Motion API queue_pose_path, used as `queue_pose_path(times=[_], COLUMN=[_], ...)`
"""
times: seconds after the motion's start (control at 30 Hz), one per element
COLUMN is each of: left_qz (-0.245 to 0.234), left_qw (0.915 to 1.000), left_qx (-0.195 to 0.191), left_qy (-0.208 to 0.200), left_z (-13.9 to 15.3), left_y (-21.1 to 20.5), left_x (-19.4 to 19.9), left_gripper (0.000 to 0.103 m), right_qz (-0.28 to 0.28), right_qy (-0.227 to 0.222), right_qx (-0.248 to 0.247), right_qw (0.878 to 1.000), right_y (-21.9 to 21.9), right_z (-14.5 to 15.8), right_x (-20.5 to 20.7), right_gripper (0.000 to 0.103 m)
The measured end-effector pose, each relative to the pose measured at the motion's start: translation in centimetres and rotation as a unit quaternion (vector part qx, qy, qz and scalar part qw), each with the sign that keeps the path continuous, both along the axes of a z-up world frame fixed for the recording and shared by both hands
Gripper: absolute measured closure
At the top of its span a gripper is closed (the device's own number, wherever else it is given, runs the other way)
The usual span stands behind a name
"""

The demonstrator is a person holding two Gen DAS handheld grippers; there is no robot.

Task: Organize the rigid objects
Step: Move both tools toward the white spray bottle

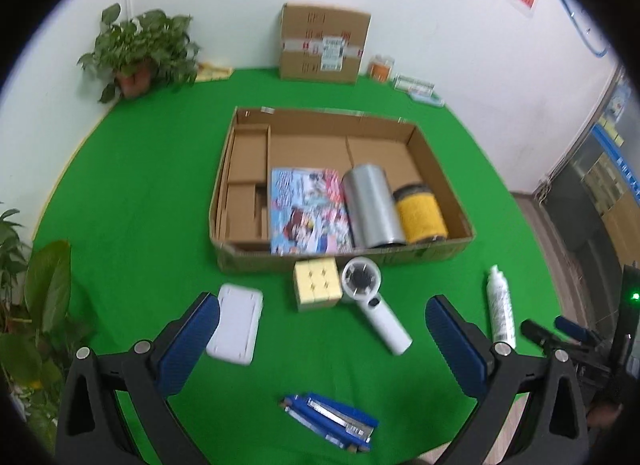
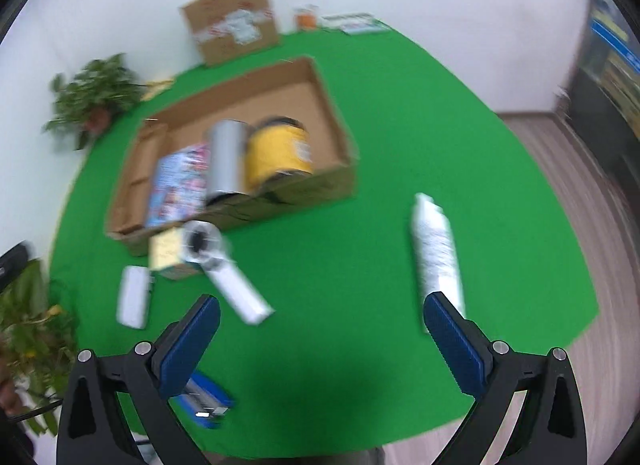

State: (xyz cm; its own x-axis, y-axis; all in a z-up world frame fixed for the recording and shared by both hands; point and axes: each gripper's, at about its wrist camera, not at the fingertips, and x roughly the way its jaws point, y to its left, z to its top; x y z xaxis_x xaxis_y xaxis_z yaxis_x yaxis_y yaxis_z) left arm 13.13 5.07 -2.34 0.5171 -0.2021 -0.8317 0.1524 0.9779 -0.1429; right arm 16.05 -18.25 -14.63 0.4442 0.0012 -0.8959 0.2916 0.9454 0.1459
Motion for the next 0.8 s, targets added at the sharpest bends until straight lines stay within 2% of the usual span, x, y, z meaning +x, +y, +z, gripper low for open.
queue_pose_path(times=[0.23,0.33,0.37,0.4,0.47,0.53,0.6,0.63,0.7,0.8], left_qz=[0.000,0.005,0.008,0.009,0.011,0.017,0.021,0.025,0.029,0.018], left_qw=[0.9987,0.9972,0.9965,0.9961,0.9949,0.9931,0.9902,0.9885,0.9869,0.9865], left_qx=[0.045,0.067,0.073,0.075,0.077,0.085,0.094,0.097,0.091,0.076], left_qy=[0.024,0.034,0.039,0.046,0.064,0.079,0.101,0.113,0.130,0.144], left_z=[-0.8,-1.2,-1.5,-1.8,-2.4,-3.3,-4.2,-4.8,-5.6,-6.2], left_y=[-2.7,-4.4,-5.0,-5.5,-6.8,-7.8,-8.7,-9.3,-10.3,-11.8], left_x=[-0.3,-0.5,-0.5,-0.4,-0.4,-0.6,-0.7,-0.8,-0.9,-0.9], left_gripper=[0.001,0.001,0.001,0.001,0.001,0.001,0.001,0.001,0.001,0.001], right_qz=[-0.011,-0.011,-0.005,0.003,0.026,0.045,0.059,0.060,0.059,0.098], right_qy=[0.061,0.086,0.091,0.091,0.086,0.083,0.093,0.104,0.091,0.080], right_qx=[-0.021,-0.012,-0.002,0.009,0.026,0.024,0.023,0.025,0.056,0.048], right_qw=[0.998,0.996,0.996,0.996,0.996,0.995,0.994,0.992,0.992,0.991], right_y=[-6.6,-9.2,-10.0,-10.4,-11.1,-11.5,-12.2,-12.7,-13.8,-13.6], right_z=[-6.9,-10.4,-11.5,-12.4,-13.8,-14.7,-16.0,-16.8,-17.2,-17.3], right_x=[0.8,1.8,2.0,2.3,2.7,2.9,3.2,3.3,2.8,1.9], right_gripper=[0.001,0.011,0.017,0.023,0.027,0.033,0.057,0.060,0.060,0.061])
